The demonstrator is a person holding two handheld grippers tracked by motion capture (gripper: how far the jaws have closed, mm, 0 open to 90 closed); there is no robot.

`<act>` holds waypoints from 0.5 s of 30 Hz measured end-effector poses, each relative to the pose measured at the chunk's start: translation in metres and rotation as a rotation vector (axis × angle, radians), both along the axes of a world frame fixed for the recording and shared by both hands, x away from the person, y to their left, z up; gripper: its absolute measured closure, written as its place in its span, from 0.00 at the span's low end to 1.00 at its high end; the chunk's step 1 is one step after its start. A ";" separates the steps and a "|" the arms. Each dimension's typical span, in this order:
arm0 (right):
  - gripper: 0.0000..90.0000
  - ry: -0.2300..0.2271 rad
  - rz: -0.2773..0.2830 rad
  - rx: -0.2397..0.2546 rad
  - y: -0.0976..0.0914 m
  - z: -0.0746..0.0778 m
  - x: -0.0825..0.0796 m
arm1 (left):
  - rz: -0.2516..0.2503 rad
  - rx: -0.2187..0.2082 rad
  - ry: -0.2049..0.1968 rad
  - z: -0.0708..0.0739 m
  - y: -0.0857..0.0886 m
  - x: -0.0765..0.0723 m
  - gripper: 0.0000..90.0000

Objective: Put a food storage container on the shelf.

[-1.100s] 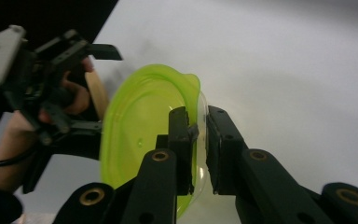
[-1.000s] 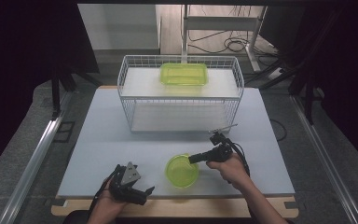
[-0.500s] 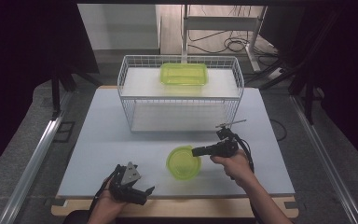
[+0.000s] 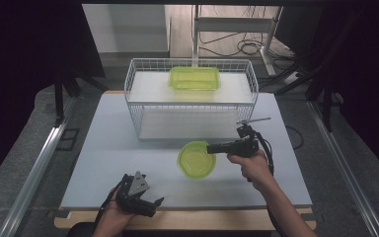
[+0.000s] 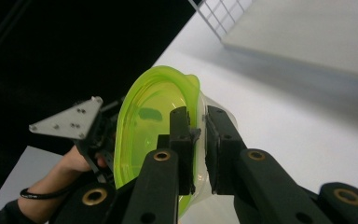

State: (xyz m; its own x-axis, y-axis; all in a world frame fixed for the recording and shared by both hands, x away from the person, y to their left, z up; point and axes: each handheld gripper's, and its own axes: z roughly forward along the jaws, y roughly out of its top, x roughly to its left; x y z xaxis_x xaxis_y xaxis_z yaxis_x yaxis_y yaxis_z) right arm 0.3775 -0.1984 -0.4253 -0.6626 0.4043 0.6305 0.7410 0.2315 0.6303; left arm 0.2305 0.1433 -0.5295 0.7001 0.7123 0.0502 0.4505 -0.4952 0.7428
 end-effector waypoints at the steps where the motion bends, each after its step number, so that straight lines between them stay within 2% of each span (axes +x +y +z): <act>1: 0.91 -0.005 -0.005 0.005 -0.001 0.003 0.000 | 0.000 0.001 0.000 0.000 0.000 0.000 0.04; 8: 0.91 -0.043 -0.029 0.029 -0.004 0.025 0.006 | -0.004 0.005 -0.001 0.000 0.000 0.000 0.04; 15: 0.91 -0.061 -0.064 0.045 -0.003 0.042 0.013 | -0.005 0.006 0.000 0.000 0.000 0.001 0.04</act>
State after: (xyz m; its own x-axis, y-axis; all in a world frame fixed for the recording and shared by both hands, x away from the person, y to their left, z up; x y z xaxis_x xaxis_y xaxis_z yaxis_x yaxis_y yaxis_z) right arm 0.3908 -0.2013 -0.3838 -0.6739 0.4193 0.6083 0.7134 0.1552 0.6834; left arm 0.2311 0.1433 -0.5296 0.7033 0.7087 0.0550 0.4480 -0.5020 0.7398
